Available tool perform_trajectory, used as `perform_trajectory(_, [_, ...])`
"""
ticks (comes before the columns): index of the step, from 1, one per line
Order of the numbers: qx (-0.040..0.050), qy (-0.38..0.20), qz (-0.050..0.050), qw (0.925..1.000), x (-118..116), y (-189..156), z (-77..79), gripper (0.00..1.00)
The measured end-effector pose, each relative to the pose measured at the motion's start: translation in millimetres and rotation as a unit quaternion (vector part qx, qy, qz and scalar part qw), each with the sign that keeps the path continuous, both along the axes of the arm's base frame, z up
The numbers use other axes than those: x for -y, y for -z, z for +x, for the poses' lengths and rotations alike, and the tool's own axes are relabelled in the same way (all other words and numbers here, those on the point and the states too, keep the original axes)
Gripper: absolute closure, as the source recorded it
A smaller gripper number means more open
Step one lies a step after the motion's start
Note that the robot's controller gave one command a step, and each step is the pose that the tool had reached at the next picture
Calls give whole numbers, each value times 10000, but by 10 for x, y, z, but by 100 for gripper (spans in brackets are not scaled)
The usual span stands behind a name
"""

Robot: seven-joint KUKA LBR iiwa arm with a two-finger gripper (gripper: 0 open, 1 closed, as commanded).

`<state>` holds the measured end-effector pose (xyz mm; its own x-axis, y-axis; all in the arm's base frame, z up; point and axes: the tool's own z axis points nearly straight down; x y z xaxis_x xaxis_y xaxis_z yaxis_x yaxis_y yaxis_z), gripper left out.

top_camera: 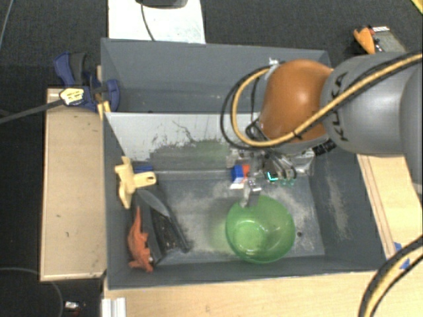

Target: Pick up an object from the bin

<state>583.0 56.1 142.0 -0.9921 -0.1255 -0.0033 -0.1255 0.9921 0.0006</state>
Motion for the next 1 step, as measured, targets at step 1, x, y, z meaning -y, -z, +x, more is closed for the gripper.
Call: perform_trajectory(1, [0,6,2,10000,1,0,0,0])
